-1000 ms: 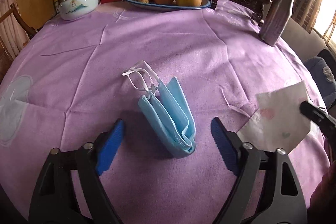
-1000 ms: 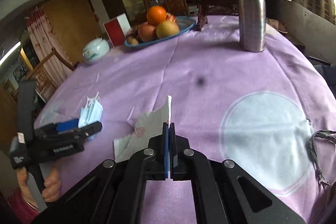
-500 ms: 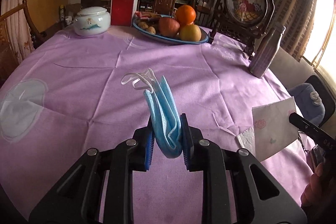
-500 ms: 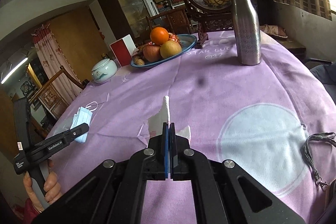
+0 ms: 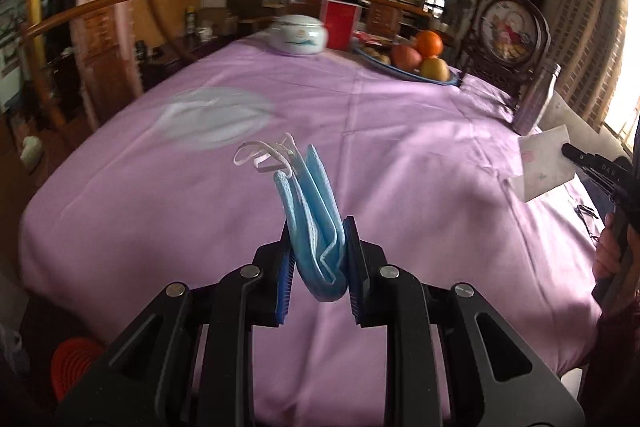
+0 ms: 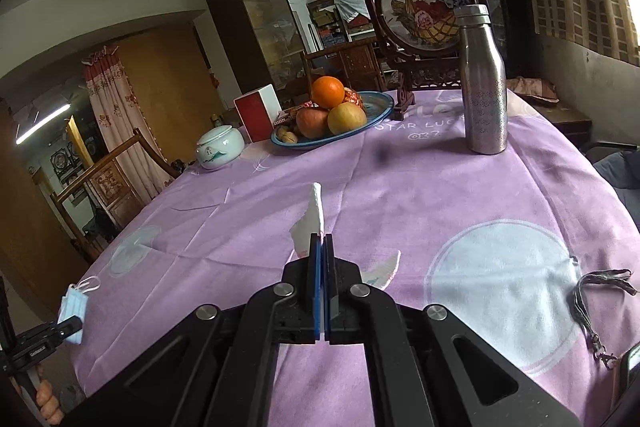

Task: Collect trash
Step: 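Carry the mask and napkin over to the red wastebasket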

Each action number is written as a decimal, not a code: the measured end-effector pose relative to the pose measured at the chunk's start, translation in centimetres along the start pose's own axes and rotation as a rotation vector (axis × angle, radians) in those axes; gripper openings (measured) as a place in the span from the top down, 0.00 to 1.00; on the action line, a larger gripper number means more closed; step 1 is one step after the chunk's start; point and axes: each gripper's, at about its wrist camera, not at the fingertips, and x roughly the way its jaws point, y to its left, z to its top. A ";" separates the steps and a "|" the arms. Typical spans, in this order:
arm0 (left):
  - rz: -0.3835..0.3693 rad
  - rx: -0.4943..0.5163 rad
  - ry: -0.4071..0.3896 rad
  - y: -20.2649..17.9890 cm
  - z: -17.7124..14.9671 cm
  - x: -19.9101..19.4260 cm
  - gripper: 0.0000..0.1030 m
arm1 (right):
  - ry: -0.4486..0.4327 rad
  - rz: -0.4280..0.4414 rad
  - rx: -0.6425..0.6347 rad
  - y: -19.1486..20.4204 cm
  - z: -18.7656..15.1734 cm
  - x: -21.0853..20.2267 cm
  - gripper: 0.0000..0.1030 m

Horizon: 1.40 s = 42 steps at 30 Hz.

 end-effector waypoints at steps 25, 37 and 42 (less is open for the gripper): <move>0.406 -0.296 -0.058 19.5 -17.6 -13.0 0.76 | 0.062 0.278 -0.159 17.0 -2.4 -2.7 0.99; 0.425 -0.333 -0.131 23.0 -19.5 -15.7 0.76 | 0.177 0.658 -0.445 40.0 -9.0 -6.7 0.99; 0.442 -0.350 -0.118 24.4 -20.6 -15.4 0.76 | 0.269 0.748 -0.529 46.4 -13.3 -6.7 0.99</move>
